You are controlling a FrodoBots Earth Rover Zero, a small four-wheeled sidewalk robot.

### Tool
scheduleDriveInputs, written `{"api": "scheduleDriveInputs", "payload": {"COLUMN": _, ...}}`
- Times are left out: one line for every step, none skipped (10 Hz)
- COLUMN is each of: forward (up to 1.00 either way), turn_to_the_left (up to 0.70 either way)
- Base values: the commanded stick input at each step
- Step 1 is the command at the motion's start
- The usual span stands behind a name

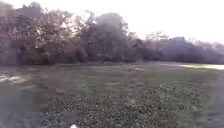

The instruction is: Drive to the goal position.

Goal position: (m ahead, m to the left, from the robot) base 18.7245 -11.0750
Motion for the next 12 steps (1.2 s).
{"api": "scheduleDriveInputs", "payload": {"forward": 0.6, "turn_to_the_left": 0.0}}
{"api": "scheduleDriveInputs", "payload": {"forward": 0.6, "turn_to_the_left": -0.11}}
{"api": "scheduleDriveInputs", "payload": {"forward": 0.6, "turn_to_the_left": -0.13}}
{"api": "scheduleDriveInputs", "payload": {"forward": 0.6, "turn_to_the_left": -0.15}}
{"api": "scheduleDriveInputs", "payload": {"forward": 0.6, "turn_to_the_left": -0.15}}
{"api": "scheduleDriveInputs", "payload": {"forward": 0.6, "turn_to_the_left": -0.15}}
{"api": "scheduleDriveInputs", "payload": {"forward": 0.6, "turn_to_the_left": -0.15}}
{"api": "scheduleDriveInputs", "payload": {"forward": 0.6, "turn_to_the_left": -0.15}}
{"api": "scheduleDriveInputs", "payload": {"forward": 0.6, "turn_to_the_left": -0.15}}
{"api": "scheduleDriveInputs", "payload": {"forward": 0.6, "turn_to_the_left": -0.15}}
{"api": "scheduleDriveInputs", "payload": {"forward": 0.6, "turn_to_the_left": -0.15}}
{"api": "scheduleDriveInputs", "payload": {"forward": 0.6, "turn_to_the_left": -0.15}}
